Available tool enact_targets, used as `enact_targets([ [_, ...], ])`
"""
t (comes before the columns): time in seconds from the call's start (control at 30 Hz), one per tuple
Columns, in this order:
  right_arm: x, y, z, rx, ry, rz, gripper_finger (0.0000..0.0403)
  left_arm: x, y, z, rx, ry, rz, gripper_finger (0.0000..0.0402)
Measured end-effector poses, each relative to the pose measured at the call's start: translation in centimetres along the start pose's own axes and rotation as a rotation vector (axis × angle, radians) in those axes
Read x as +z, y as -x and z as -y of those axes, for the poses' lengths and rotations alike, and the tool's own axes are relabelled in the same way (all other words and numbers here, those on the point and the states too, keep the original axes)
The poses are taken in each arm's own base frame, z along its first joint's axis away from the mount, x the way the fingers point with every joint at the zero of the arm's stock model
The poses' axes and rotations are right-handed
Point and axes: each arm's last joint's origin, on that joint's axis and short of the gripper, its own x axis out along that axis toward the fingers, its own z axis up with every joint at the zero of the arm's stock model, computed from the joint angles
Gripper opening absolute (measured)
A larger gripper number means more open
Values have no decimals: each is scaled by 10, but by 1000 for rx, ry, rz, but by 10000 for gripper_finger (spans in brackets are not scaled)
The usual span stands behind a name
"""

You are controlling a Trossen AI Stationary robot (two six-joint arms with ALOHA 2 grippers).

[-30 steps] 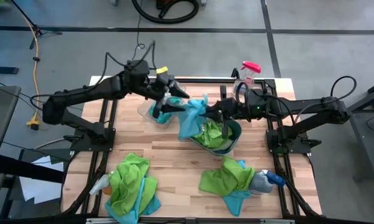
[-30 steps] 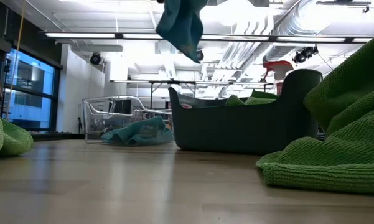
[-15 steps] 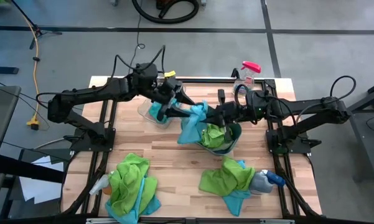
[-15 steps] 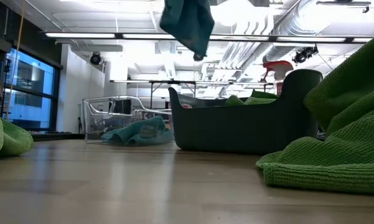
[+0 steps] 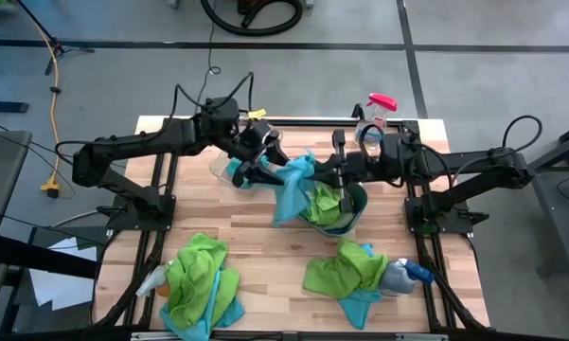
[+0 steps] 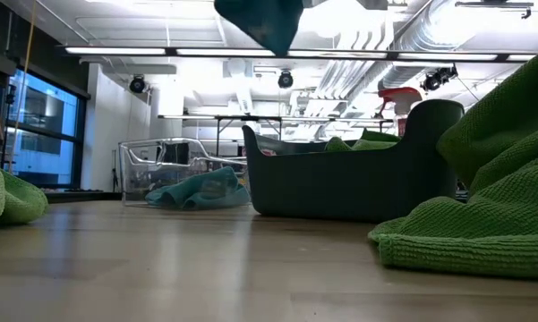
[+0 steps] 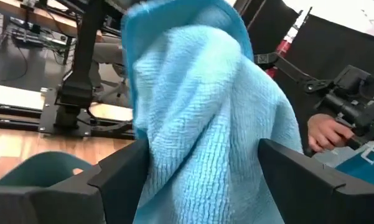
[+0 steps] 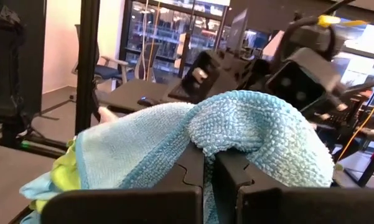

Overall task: Sort microfiber towel by color & place in baskets
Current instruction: Put the blue microfiber towel into the transparent bin

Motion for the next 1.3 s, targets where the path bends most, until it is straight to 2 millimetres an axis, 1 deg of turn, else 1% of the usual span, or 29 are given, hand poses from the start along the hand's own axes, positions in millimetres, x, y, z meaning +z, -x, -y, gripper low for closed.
enact_targets([
  [0.07, -1, -1, 2, -6, 0, -1, 0, -2, -6, 2, -31, -3, -5, 289],
  [0.2, -3, -5, 4, -16, 1, 8, 0, -5, -20, 5, -155, 19, -23, 289],
  [0.33, -7, -9, 3, 1, 1, 2, 0, -12, -33, 0, -177, 42, -43, 289],
  [0.5, -7, -9, 3, 3, -7, -9, 0, -11, -32, -4, -170, 29, -35, 288],
  [0.6, -7, -9, 3, 3, -18, -8, 1, -9, -30, -6, -153, 13, -15, 274],
  [0.67, -7, -9, 3, 3, -19, -9, 5, -8, -29, -8, -127, 3, -3, 249],
  [0.73, -7, -9, 3, 3, -19, -11, 12, -8, -29, -10, -99, -5, 5, 207],
  [0.8, -7, -9, 2, 3, -35, -10, 20, -8, -29, -10, -78, -23, 15, 146],
  [0.9, -8, -9, 2, 4, -81, -12, 31, -7, -28, -11, -72, -50, 16, 39],
  [0.93, -8, -9, 2, 4, -89, -14, 35, -7, -28, -11, -70, -53, 16, 22],
  [1.1, -9, -9, 2, -4, -113, -31, 54, -8, -27, -12, -50, -55, 9, 11],
  [1.17, -10, -9, 3, -37, -168, -38, 64, -9, -26, -15, -39, -53, 2, 6],
  [1.23, -9, -5, 4, -90, -246, -57, 78, -9, -20, -19, -12, -34, -10, 6],
  [1.3, -6, 3, 6, -141, -286, -74, 100, -7, -12, -24, 24, -35, -13, 5],
])
